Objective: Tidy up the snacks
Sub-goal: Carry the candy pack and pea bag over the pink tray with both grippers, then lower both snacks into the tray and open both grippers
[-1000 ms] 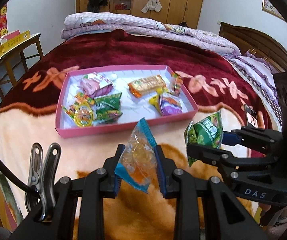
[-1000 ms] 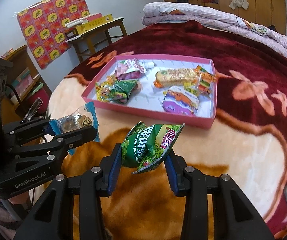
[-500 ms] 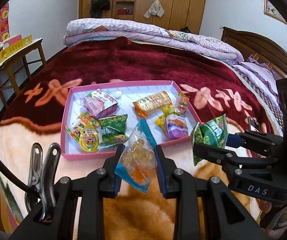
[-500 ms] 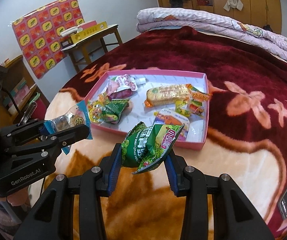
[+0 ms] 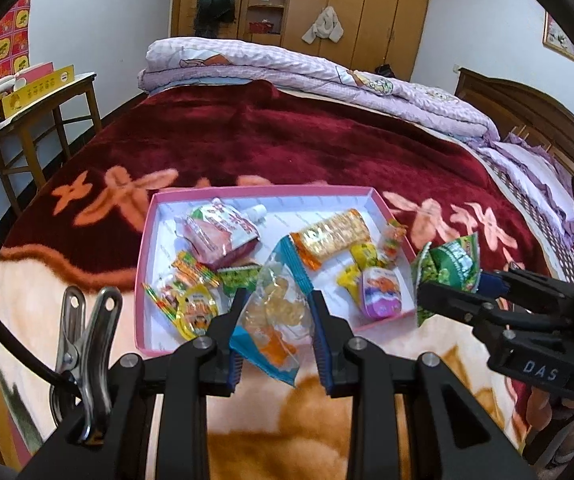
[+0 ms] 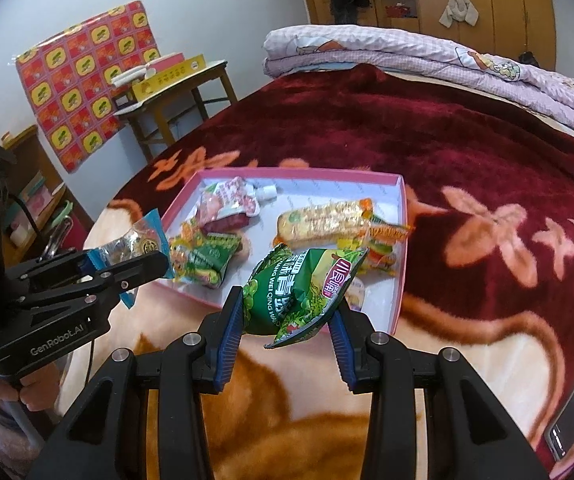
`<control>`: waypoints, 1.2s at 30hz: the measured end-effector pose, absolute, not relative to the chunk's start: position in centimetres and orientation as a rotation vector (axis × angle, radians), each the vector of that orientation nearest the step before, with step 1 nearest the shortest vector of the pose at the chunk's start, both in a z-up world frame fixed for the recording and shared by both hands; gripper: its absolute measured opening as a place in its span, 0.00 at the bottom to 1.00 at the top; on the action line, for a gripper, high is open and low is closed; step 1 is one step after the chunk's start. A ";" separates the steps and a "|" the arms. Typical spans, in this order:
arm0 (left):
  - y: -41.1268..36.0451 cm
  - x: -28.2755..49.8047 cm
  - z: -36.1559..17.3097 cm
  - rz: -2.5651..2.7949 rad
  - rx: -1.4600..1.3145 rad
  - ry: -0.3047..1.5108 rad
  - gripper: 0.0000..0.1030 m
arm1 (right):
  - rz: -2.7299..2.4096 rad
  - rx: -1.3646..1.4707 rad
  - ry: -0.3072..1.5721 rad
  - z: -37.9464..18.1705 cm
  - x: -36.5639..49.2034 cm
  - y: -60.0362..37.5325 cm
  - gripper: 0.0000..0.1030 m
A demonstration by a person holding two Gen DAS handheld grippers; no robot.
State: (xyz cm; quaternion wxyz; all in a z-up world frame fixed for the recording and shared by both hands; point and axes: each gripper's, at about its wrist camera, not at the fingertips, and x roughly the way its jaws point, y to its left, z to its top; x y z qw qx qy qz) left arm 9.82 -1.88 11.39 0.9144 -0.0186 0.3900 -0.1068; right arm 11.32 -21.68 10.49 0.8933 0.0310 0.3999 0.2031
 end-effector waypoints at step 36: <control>-2.6 16.6 6.8 -0.231 -0.032 0.861 0.36 | 0.388 0.090 0.817 7.0 17.0 -20.8 0.55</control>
